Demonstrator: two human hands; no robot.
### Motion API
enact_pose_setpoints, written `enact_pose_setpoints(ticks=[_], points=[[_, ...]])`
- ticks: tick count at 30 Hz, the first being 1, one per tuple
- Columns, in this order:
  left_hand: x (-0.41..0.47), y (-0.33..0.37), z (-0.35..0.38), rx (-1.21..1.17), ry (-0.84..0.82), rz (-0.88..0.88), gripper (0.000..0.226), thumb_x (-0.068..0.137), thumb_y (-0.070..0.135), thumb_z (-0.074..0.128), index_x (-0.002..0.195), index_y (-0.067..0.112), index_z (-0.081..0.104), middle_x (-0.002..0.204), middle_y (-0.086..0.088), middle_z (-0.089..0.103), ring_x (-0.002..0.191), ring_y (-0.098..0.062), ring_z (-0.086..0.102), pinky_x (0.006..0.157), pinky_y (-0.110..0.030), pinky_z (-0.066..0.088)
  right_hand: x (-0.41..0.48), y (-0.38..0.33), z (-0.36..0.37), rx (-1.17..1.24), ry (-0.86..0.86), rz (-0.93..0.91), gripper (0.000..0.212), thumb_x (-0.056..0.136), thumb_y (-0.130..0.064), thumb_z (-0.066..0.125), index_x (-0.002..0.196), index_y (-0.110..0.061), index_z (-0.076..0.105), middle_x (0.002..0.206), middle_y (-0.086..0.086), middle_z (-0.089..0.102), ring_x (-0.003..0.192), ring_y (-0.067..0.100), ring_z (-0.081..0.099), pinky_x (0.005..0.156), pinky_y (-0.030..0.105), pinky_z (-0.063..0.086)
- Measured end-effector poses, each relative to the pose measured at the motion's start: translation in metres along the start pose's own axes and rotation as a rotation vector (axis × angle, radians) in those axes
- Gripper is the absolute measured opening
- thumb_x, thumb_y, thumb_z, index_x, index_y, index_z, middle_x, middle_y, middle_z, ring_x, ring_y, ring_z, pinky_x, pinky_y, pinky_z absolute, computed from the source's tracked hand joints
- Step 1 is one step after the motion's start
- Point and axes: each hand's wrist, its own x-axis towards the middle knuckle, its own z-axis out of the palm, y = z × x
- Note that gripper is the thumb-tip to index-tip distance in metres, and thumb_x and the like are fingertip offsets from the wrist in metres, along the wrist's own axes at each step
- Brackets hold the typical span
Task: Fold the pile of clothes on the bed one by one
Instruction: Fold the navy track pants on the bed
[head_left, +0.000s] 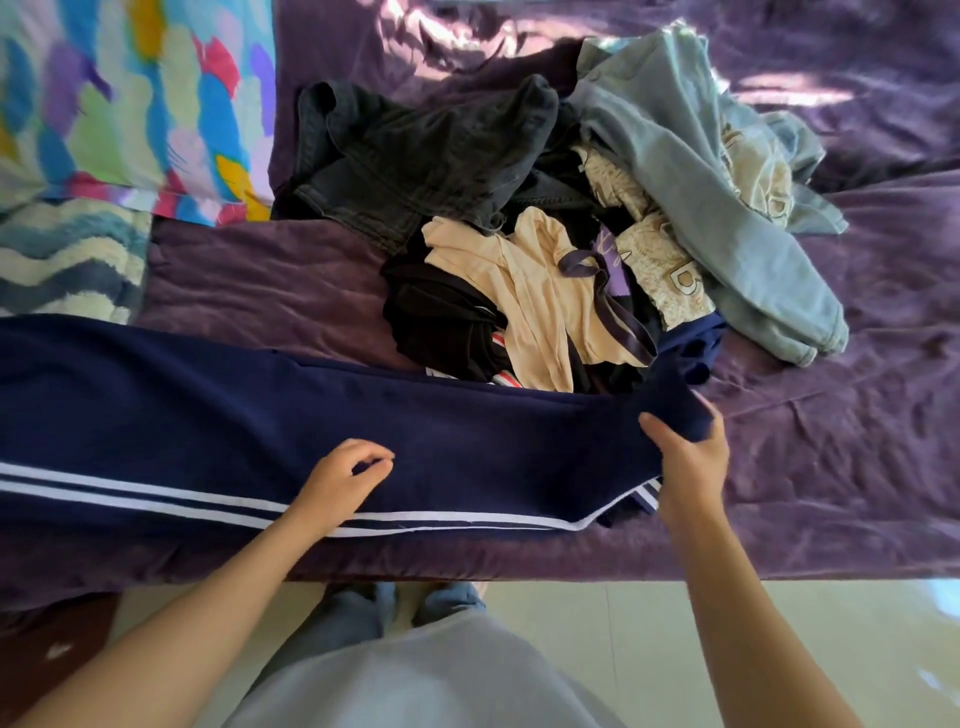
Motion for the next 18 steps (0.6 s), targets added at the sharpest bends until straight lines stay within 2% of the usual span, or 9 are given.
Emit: enact_pose_setpoints(ticks=[2,3,5,6,8,10,13,15,18], points=[[0.001,0.022,0.008,-0.464,-0.071,-0.125,0.017,0.098,0.023,0.043,0.100,0.021,0.060,0.113,-0.002,0.058,0.113,-0.025,0.053,0.087,-0.029,0.041,-0.031,0.009,0.036,-0.178,-0.274,-0.180,0.056,0.071,0.009,0.073,0.115,-0.018,0.052,0.103,-0.003,0.057,0.088,-0.007,0.056,0.085,0.012,0.044],[0.004,0.031,0.014,-0.689,-0.111,-0.227,0.025,0.099,0.033,0.038,0.110,0.019,0.057,0.117,-0.007,0.057,0.113,-0.028,0.053,0.089,-0.034,0.041,-0.046,0.019,0.053,-0.293,-0.433,-0.211,0.063,0.072,0.003,0.075,0.126,-0.015,0.048,0.106,-0.005,0.055,0.093,-0.009,0.053,0.089,0.010,0.041],[0.012,0.037,0.023,-1.008,-0.126,-0.432,0.044,0.095,0.053,0.034,0.120,0.021,0.051,0.117,-0.010,0.057,0.111,-0.031,0.054,0.091,-0.042,0.042,-0.071,0.046,0.075,-0.558,-0.669,-0.196,0.073,0.082,-0.021,0.071,0.143,-0.016,0.032,0.123,-0.003,0.050,0.118,0.005,0.045,0.104,0.022,0.035],[0.016,0.035,0.027,-1.056,-0.099,-0.507,0.049,0.091,0.058,0.038,0.118,0.020,0.054,0.114,-0.008,0.061,0.108,-0.030,0.057,0.088,-0.042,0.045,-0.079,0.058,0.078,-0.648,-0.724,-0.164,0.070,0.088,-0.029,0.063,0.147,-0.020,0.025,0.136,-0.001,0.044,0.130,0.011,0.036,0.110,0.030,0.029],[0.021,0.025,0.033,-0.963,-0.026,-0.560,0.044,0.088,0.052,0.053,0.112,0.015,0.057,0.112,-0.011,0.064,0.101,-0.029,0.061,0.081,-0.039,0.050,-0.088,0.072,0.073,-0.653,-0.729,-0.099,0.059,0.096,-0.032,0.048,0.148,-0.021,0.022,0.149,-0.003,0.033,0.140,0.015,0.024,0.114,0.033,0.022],[0.023,0.014,0.040,-0.703,0.071,-0.554,0.030,0.088,0.027,0.063,0.111,0.012,0.051,0.120,-0.013,0.058,0.102,-0.031,0.057,0.076,-0.039,0.049,-0.086,0.081,0.060,-0.650,-0.658,-0.041,0.052,0.098,-0.031,0.044,0.146,-0.020,0.026,0.150,-0.003,0.032,0.139,0.015,0.025,0.114,0.031,0.022],[0.027,0.010,0.048,-0.415,0.169,-0.471,0.037,0.084,-0.001,0.058,0.118,0.008,0.049,0.121,-0.014,0.056,0.102,-0.030,0.053,0.082,-0.038,0.045,-0.076,0.090,0.043,-0.802,-0.582,-0.028,0.051,0.098,-0.035,0.043,0.145,-0.020,0.031,0.148,-0.001,0.034,0.138,0.016,0.024,0.114,0.035,0.023],[0.029,0.015,0.049,-0.380,0.183,-0.363,0.051,0.083,-0.007,0.051,0.130,0.011,0.047,0.123,-0.011,0.057,0.106,-0.028,0.055,0.088,-0.036,0.045,-0.066,0.094,0.039,-0.868,-0.521,-0.010,0.051,0.098,-0.036,0.043,0.144,-0.018,0.033,0.147,0.002,0.036,0.138,0.018,0.025,0.113,0.034,0.023],[0.022,0.025,0.041,-0.422,0.151,-0.174,0.052,0.083,-0.013,0.045,0.128,0.012,0.050,0.106,-0.004,0.062,0.092,-0.022,0.058,0.077,-0.030,0.044,-0.052,0.099,0.035,-1.048,-0.489,-0.038,0.055,0.097,-0.036,0.045,0.146,-0.019,0.029,0.150,0.005,0.030,0.138,0.024,0.023,0.111,0.035,0.022]])
